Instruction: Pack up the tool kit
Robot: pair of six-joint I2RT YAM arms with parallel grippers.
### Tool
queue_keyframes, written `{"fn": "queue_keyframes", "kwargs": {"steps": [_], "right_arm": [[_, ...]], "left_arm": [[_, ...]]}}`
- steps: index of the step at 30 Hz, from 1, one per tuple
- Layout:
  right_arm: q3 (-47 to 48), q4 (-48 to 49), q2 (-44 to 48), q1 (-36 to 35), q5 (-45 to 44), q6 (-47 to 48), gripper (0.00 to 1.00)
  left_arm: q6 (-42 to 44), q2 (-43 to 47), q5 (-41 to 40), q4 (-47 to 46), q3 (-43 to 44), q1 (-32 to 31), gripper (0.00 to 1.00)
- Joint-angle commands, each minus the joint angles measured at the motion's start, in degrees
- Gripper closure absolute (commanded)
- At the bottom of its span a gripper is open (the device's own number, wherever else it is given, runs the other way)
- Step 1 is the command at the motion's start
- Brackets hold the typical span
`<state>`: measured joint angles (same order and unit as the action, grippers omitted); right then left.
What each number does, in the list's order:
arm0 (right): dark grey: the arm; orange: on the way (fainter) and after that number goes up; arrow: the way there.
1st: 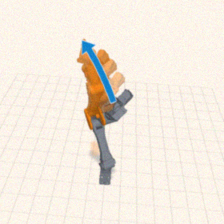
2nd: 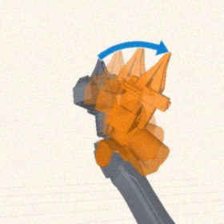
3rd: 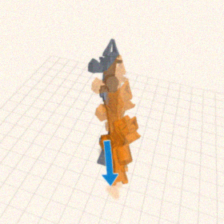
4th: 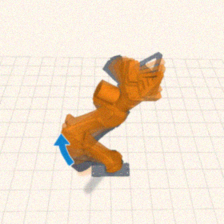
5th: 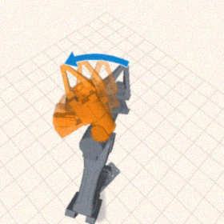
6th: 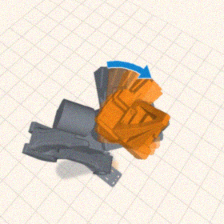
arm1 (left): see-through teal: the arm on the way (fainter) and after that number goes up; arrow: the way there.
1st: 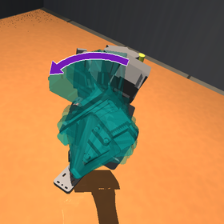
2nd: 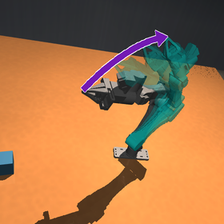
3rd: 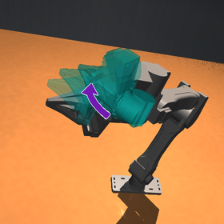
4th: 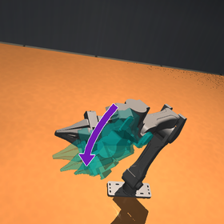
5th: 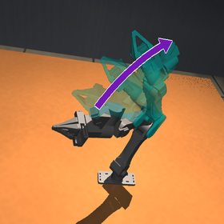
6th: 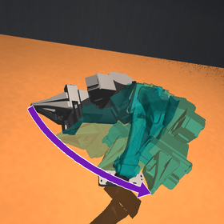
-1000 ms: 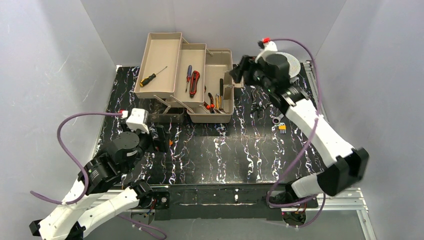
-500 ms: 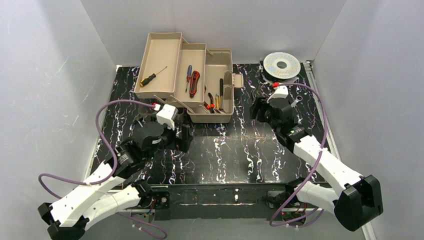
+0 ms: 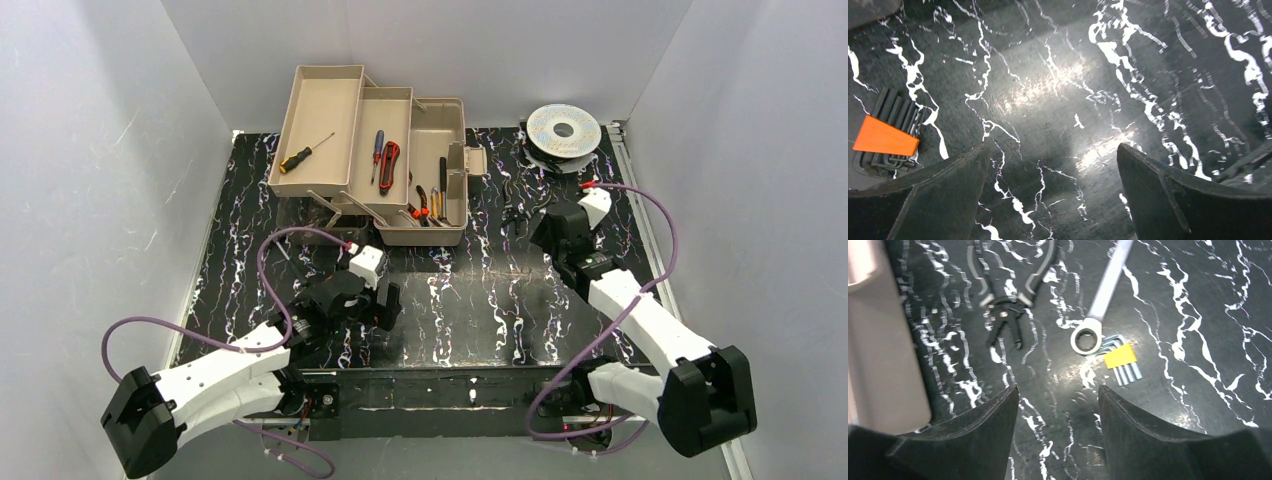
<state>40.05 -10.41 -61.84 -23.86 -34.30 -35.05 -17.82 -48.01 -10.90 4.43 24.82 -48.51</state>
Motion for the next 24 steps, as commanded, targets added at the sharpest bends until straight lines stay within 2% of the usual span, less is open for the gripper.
{"fn": "queue_keyframes", "kwargs": {"steps": [1,5,9,13,15,18,24], "right_arm": [[2.74,-4.83,-3.88,6.44,7.92,-3.91,0.34],[3.12,-8.22,-5.81,9.33,9.87,-4.94,0.35],[0.89,-6.36,-5.02,12.50,13.87,-4.76,0.35],[2.56,-8.70,-5.34,14.65,13.99,-4.17,0.35],[3.95,-10.23,-5.69,15.40,13.44,-3.62,0.35],[5.23,-10.02,-5.77,16.45,13.66,-1.58,0.35],[8.79,-10.34,-10.42,17.28,11.66,-1.35,0.35]], "left_arm": [[1.83,-0.14,-2.80,-9.29,-3.48,-0.44,0.02],[2.91,-0.78,-2.72,-9.99,-4.69,-0.62,0.02],[4.89,-1.23,0.11,-12.49,-5.24,-0.68,0.02],[6.05,-0.91,1.55,-12.71,-5.04,-0.62,0.02],[5.62,0.08,-0.33,-11.47,-4.81,-0.68,0.02],[2.60,2.08,-8.15,-9.26,-5.40,-0.77,0.02],[3.23,4.31,-7.52,-10.59,-7.06,-0.71,0.02]]}}
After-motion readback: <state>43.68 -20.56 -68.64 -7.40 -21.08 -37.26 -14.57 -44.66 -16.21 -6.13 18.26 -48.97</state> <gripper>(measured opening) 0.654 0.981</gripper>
